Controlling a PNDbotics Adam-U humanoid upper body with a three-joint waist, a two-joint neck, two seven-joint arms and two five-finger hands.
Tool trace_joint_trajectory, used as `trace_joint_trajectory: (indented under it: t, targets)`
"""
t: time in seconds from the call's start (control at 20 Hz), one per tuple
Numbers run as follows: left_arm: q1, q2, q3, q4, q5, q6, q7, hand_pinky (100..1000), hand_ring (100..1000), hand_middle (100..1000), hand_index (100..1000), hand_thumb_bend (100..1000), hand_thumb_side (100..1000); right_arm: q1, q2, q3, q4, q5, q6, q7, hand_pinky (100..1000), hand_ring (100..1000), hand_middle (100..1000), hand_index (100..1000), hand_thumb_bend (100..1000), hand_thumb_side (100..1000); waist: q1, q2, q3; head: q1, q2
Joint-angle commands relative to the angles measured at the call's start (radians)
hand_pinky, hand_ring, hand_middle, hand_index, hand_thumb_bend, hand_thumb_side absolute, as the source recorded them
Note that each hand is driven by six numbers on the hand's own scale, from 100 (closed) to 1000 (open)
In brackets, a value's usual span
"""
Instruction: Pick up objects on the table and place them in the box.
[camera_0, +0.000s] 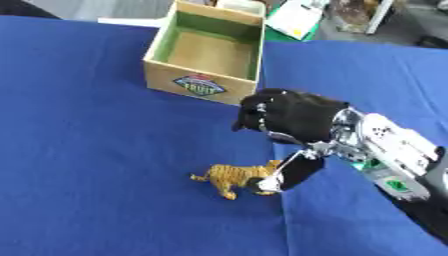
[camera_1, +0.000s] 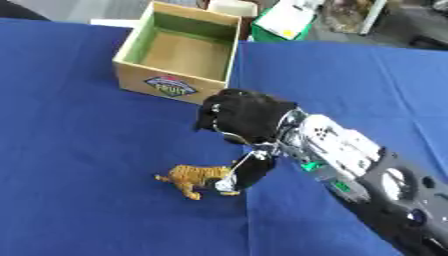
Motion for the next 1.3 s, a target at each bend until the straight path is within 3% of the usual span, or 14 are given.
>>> trace_joint_trajectory:
  t: [0.05,0.75,0.9,1.3]
  targets:
    - [-0.005,0.011,0.002,-0.020,0.003,0.001,-0.005,442,443,479,660,100,563,-0.013,-0.015,-0.008,-0.020,0.008,-0.001,0.041,924,930,756,847,450,653,0.003,-0.015,0.002,-0.004,0.002]
    - [-0.009,0.004,0.001,-0.020,0.004,0.004,-0.011,442,443,479,659,100,564,0.010,0.019,0.040,-0.020,0.007,0.044,0.131,917,918,734,848,447,615,0.000,-0.011,0.011,-0.011,-0.003]
    - [-0.009,0.003,0.000,-0.020,0.004,0.004,-0.012,442,442,479,659,100,564,0.015,0.027,0.054,-0.020,0.041,0.063,0.122,911,916,723,832,363,640,0.000,-0.010,0.013,-0.013,-0.003]
    - [-0.008,-0.001,-0.002,-0.020,0.004,0.004,-0.017,443,442,479,659,100,564,0.030,0.037,0.091,-0.020,0.120,0.096,0.131,906,909,706,815,278,628,0.001,-0.008,0.018,-0.017,-0.003]
